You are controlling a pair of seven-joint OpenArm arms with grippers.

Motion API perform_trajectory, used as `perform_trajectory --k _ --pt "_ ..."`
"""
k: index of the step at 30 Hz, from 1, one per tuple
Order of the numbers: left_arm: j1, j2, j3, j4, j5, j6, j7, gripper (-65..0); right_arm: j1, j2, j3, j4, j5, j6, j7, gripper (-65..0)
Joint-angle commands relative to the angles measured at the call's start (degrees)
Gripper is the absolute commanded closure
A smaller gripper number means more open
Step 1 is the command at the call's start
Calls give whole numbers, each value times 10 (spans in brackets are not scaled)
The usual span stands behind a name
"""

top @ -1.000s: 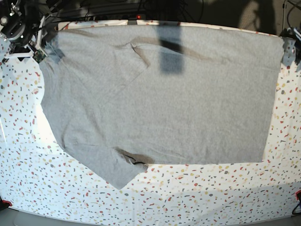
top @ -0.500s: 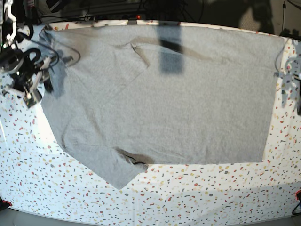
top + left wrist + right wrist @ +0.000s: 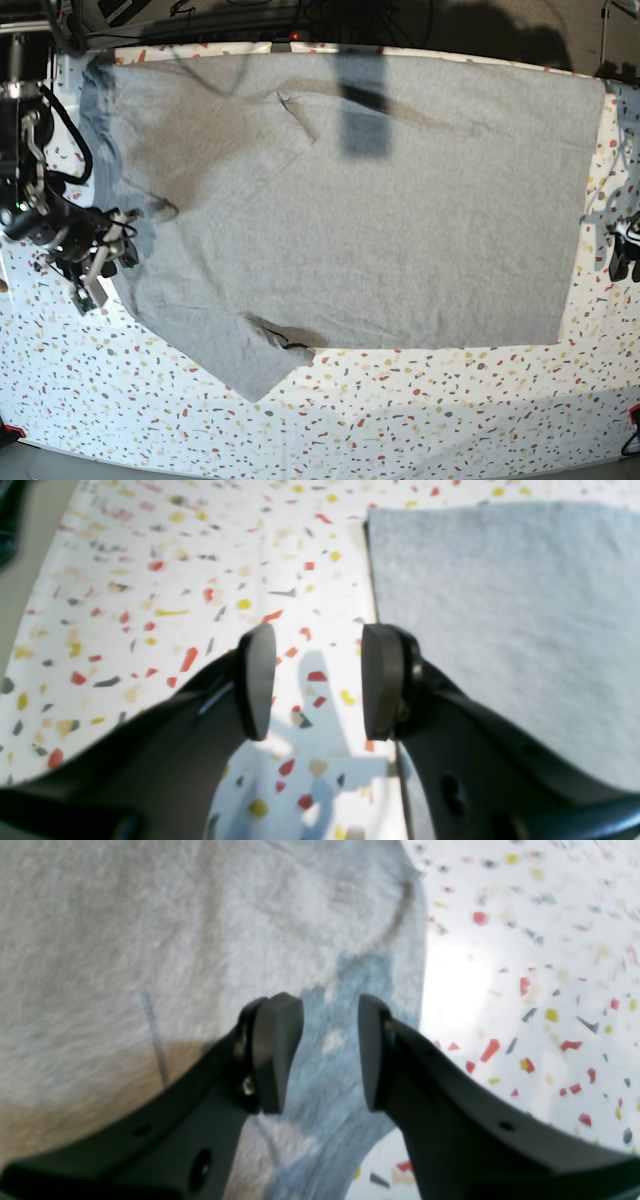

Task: Fold the T-shirt properly
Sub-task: 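Release the corners and move both grippers to the shirt's side edges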

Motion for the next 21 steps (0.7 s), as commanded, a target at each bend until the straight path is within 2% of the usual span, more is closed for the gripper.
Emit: perform_trajectory --k 1,8,11,13,16,18,21 --pt "-31 -16 7 -21 -5 4 -13 -267 30 13 -10 -13 0 -3 8 -236" --pt "-196 -7 94 -236 -5 3 -67 -260 147 12 -110 -164 0 -3 0 -236" --pt "-260 17 127 -296 6 2 -77 -260 174 11 -129 -201 0 -3 -7 -236" --pt "-295 38 139 -334 40 4 -94 -260 181 12 -132 -208 0 -3 -21 -236" --pt "-336 69 142 -399 80 63 -138 -260 181 12 -132 -208 -1 -3 -49 -236" --pt "-357 86 142 -442 109 67 -174 -260 181 13 -132 -208 0 -3 -62 -236" --pt "-375 104 142 -492 156 78 -200 -259 181 16 -132 -208 0 -3 -79 -236"
